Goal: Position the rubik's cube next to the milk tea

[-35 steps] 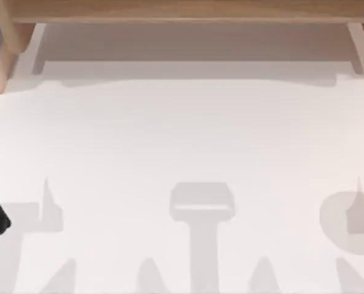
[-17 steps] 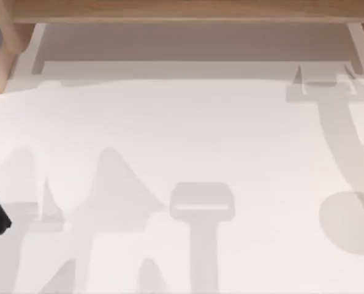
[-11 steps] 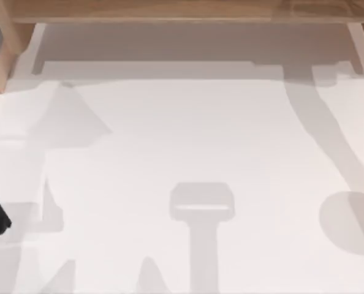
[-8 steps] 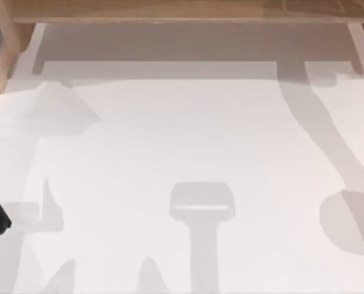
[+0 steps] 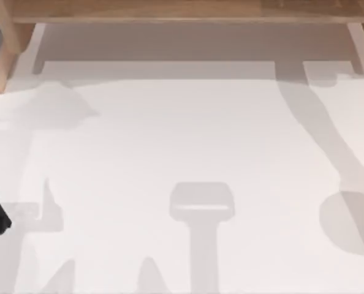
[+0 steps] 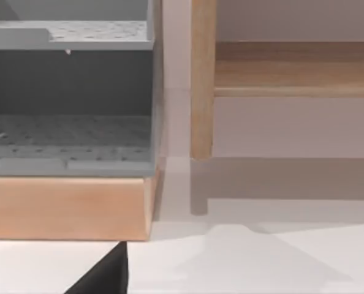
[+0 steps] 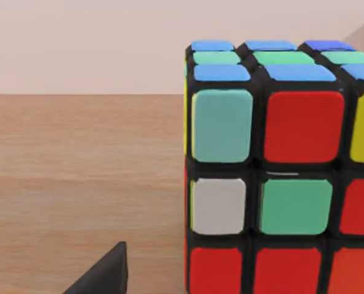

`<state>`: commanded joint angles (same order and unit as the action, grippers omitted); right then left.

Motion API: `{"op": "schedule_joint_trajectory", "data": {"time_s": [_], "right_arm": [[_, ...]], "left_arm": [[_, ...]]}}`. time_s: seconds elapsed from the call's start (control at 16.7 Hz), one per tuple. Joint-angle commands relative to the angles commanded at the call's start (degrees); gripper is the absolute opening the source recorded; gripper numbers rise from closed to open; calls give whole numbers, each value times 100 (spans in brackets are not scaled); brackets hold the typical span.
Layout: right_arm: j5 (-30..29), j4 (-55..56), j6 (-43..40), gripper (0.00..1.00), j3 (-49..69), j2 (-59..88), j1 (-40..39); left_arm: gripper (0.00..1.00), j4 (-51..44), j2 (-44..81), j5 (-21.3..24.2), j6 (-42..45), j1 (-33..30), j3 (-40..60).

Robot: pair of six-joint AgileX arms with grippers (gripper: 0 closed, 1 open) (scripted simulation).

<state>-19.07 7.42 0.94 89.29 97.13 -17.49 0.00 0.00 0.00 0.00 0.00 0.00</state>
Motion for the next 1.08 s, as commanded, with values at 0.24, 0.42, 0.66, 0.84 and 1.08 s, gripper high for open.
{"op": "schedule_joint_trajectory", "data": {"time_s": [0.24, 0.42, 0.66, 0.84, 1.08], "right_arm": [[108, -132, -3, 100, 818, 673, 121], [191, -222, -5, 100, 1305, 1060, 210], [201, -233, -5, 100, 1370, 1121, 221], [201, -233, -5, 85, 1370, 1121, 221], [201, -233, -5, 55, 1370, 1121, 221]], "left_arm": [[100, 0, 0, 0, 0, 0, 0], [100, 0, 0, 0, 0, 0, 0], [100, 0, 0, 0, 0, 0, 0], [100, 0, 0, 0, 0, 0, 0], [100, 0, 0, 0, 0, 0, 0]]}}
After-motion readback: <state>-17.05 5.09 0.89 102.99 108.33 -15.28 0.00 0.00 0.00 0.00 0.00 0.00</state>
